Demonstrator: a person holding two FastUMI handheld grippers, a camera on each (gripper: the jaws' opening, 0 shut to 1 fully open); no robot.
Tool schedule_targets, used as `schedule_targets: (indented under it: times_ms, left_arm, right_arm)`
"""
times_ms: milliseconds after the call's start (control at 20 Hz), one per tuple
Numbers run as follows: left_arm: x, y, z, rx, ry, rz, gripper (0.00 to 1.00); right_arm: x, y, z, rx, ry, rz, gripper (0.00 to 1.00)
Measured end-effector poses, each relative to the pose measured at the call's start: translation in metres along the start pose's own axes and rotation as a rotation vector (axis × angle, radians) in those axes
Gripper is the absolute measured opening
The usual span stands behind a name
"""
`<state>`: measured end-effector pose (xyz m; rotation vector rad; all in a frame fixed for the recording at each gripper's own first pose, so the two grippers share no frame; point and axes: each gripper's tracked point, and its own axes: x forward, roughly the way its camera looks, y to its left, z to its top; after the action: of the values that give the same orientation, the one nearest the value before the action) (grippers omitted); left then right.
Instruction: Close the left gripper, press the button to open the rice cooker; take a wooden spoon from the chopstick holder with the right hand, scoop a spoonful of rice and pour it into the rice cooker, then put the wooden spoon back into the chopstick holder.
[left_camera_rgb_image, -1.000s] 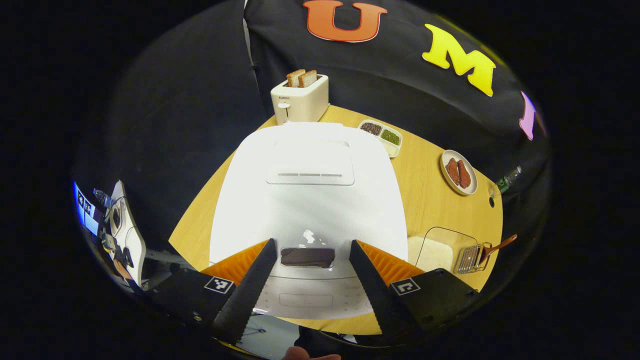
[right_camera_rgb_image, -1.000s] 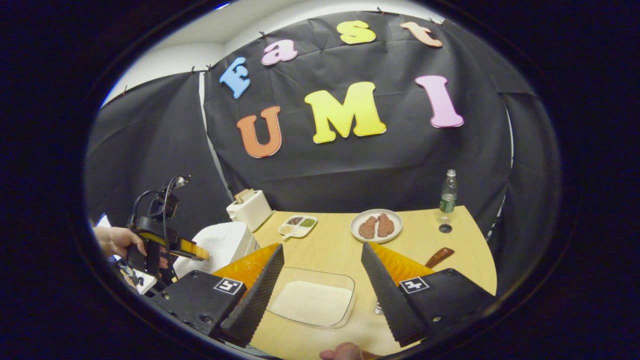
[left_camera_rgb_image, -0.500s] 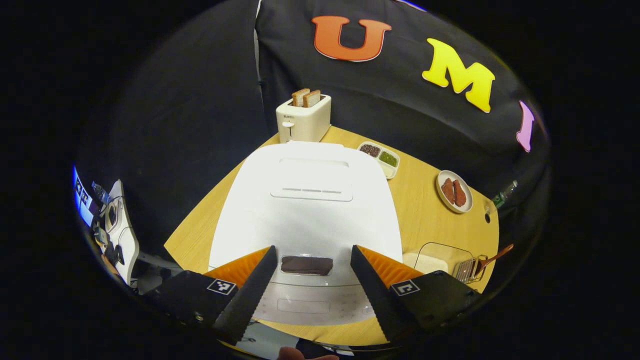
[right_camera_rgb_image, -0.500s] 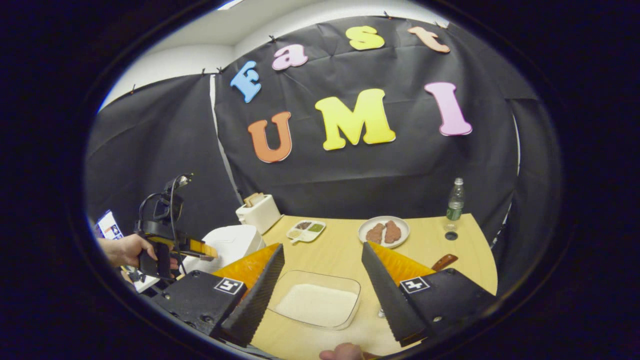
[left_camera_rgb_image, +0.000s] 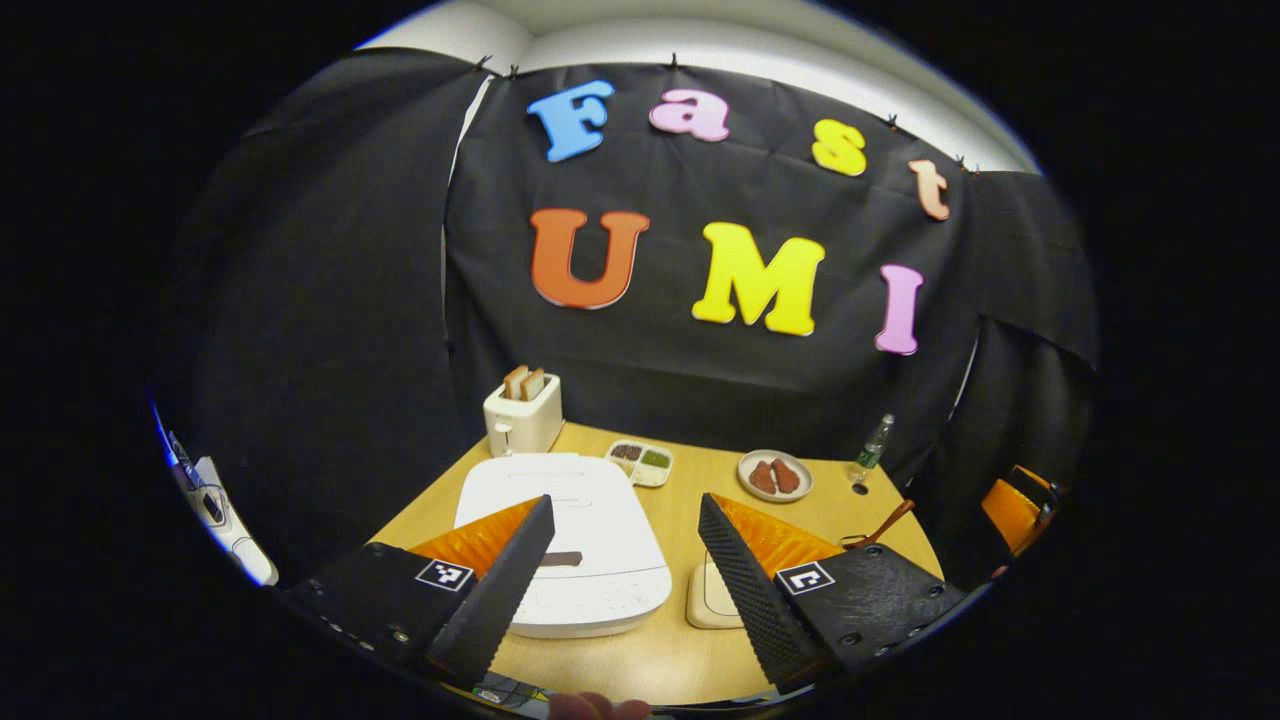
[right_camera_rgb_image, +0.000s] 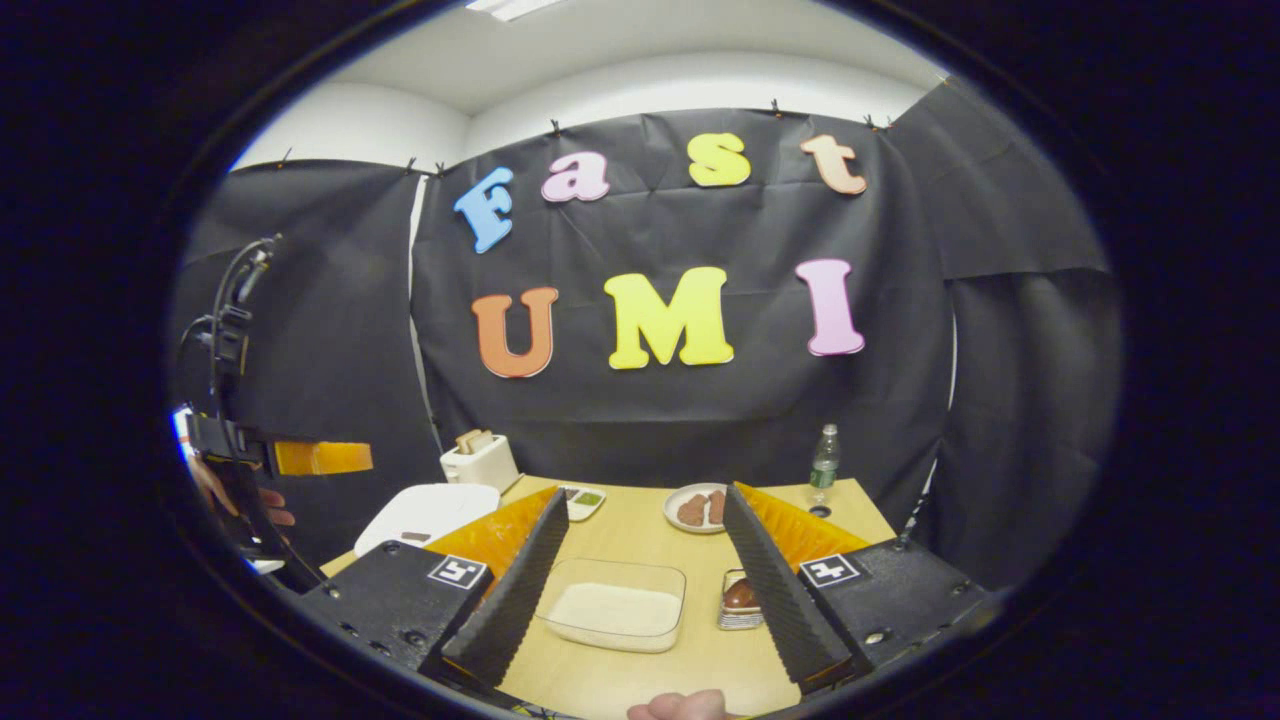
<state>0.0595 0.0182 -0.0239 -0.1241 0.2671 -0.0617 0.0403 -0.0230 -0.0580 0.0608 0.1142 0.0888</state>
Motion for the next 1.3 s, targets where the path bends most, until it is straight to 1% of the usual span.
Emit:
schedule_targets:
  times_ms: [100,150,200,350,500,550,650,750,800,850,950,1050,1100,1250,1300]
  left_arm:
    - [-0.033,-0.018,0.016,0.016,-0.089,-0.054,0.94]
    - [-0.048,-0.025,0.020,0.024,-0.124,-0.079,0.94]
    - [-0.063,-0.030,0.024,0.034,-0.158,-0.094,0.94]
    - [-0.098,-0.037,0.025,0.061,-0.235,-0.114,0.94]
    - [-0.122,-0.040,0.018,0.090,-0.281,-0.103,0.94]
    - [-0.126,-0.041,0.015,0.098,-0.287,-0.092,0.94]
    - [-0.134,-0.043,0.009,0.103,-0.287,-0.068,0.94]
    - [-0.142,-0.044,0.006,0.095,-0.297,-0.049,0.94]
    - [-0.142,-0.047,0.005,0.091,-0.303,-0.045,0.94]
    - [-0.144,-0.049,0.005,0.089,-0.312,-0.041,0.94]
    - [-0.145,-0.050,0.002,0.087,-0.315,-0.028,0.94]
    - [-0.148,-0.053,0.001,0.084,-0.311,-0.027,0.94]
    - [-0.149,-0.054,0.003,0.083,-0.319,-0.024,0.94]
    - [-0.147,-0.052,0.000,0.081,-0.307,-0.013,0.94]
    - [-0.147,-0.053,-0.001,0.080,-0.305,-0.015,0.94]
  right_arm:
    - [-0.026,0.000,0.006,-0.006,-0.024,-0.037,0.96]
    - [-0.040,-0.001,0.008,-0.014,-0.032,-0.057,1.00]
    - [-0.052,0.003,0.009,-0.018,-0.041,-0.065,0.98]
    - [-0.079,0.009,0.015,-0.058,-0.075,-0.073,0.99]
    - [-0.091,0.016,0.023,-0.096,-0.119,-0.075,0.98]
    - [-0.093,0.019,0.025,-0.101,-0.128,-0.072,0.99]
    - [-0.096,0.026,0.026,-0.097,-0.139,-0.054,0.99]
    - [-0.096,0.029,0.023,-0.096,-0.138,-0.032,0.96]
    - [-0.096,0.030,0.021,-0.099,-0.140,-0.021,0.96]
    - [-0.096,0.031,0.020,-0.101,-0.143,-0.012,0.99]
    - [-0.097,0.031,0.013,-0.108,-0.132,0.003,0.96]
    - [-0.099,0.033,0.010,-0.103,-0.120,0.020,0.96]
    - [-0.100,0.032,0.011,-0.098,-0.124,0.022,0.99]
    - [-0.102,0.034,0.005,-0.091,-0.115,0.030,0.96]
    - [-0.102,0.034,0.006,-0.090,-0.117,0.033,0.98]
